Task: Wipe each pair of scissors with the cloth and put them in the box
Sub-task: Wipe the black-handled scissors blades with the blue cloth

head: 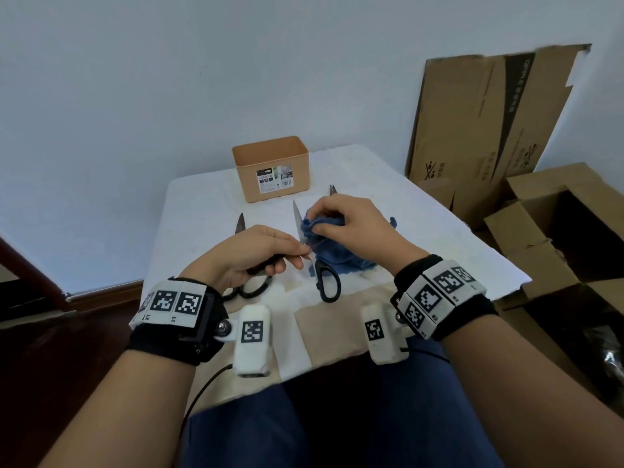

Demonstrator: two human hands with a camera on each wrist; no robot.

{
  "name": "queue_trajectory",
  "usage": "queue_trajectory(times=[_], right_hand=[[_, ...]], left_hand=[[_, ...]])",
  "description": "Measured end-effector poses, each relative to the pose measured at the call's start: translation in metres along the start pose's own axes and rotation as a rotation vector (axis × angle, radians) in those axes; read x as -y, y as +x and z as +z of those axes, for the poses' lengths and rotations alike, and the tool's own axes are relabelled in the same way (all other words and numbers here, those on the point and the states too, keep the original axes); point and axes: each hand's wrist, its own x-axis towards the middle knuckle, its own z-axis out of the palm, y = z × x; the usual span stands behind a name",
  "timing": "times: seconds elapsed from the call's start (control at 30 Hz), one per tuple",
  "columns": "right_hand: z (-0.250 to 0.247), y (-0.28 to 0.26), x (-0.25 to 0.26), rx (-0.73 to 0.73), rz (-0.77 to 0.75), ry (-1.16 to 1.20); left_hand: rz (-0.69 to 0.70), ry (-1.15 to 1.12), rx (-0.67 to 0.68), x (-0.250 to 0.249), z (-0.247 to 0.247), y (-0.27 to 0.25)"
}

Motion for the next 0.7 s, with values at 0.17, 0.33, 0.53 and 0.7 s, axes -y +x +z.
queue_trajectory(times=[0.17, 0.33, 0.53, 0.7], right_hand=[[0.006, 0.000, -0.004, 0.037, 0.007, -0.060], [0.010, 0.001, -0.010, 0.015, 0.022, -0.125], [0.012, 0.004, -0.009, -0.064, 0.048, -0.159], [0.008, 0.003, -0.005, -0.123, 0.070, -0.189]], left_hand=[[-0.009, -0.047, -0.023, 0.004, -0.001, 0.005], [-0.016, -0.239, -0.026, 0.002, -0.003, 0.007], [-0.012, -0.524, -0.016, 0.003, 0.000, 0.002], [0.025, -0.712, 0.035, 0.005, -0.002, -0.002]])
